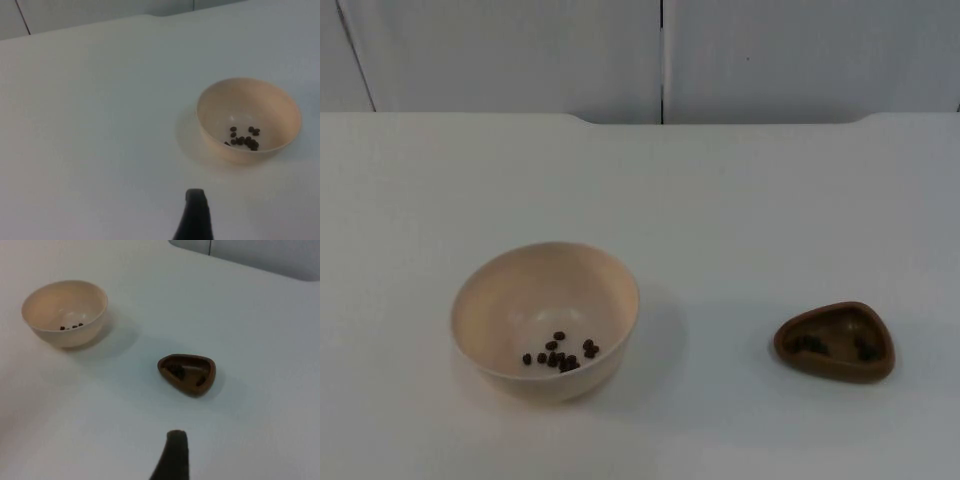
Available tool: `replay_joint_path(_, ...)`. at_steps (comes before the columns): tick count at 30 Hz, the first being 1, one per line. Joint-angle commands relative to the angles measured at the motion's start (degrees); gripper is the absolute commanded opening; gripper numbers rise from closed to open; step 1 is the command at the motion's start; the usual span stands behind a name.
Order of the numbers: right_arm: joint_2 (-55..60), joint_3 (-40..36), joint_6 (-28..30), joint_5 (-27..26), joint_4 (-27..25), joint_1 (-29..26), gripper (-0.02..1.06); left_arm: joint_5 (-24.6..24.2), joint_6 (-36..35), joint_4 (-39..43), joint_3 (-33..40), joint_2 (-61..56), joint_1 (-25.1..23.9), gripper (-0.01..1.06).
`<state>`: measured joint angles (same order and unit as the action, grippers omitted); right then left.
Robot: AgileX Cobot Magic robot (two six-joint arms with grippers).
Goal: Pick up the bowl with the left hand and pour the coffee beans from the cup into the bowl with the right hand.
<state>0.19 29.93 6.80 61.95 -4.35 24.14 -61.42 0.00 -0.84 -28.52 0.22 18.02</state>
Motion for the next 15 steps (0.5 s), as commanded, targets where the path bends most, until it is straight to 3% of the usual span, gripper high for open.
replay_joint_path(1,-0.19,-0.30,-0.58,-0.05,0.58,-0.11,0.70,-0.11,0.00,-0.03,0.30,-0.22,-0.15,0.64)
replay_joint_path(7,-0.19,-0.35,-5.25,-0.05,3.54,-0.11,0.70,-0.11,0.00,-0.03,0.30,-0.22,-0.15,0.64)
replay_joint_path(15,-0.19,-0.35,-6.08,-0.05,4.35,-0.11,0.70,-0.11,0.00,-0.03,0.30,-0.22,-0.15,0.64)
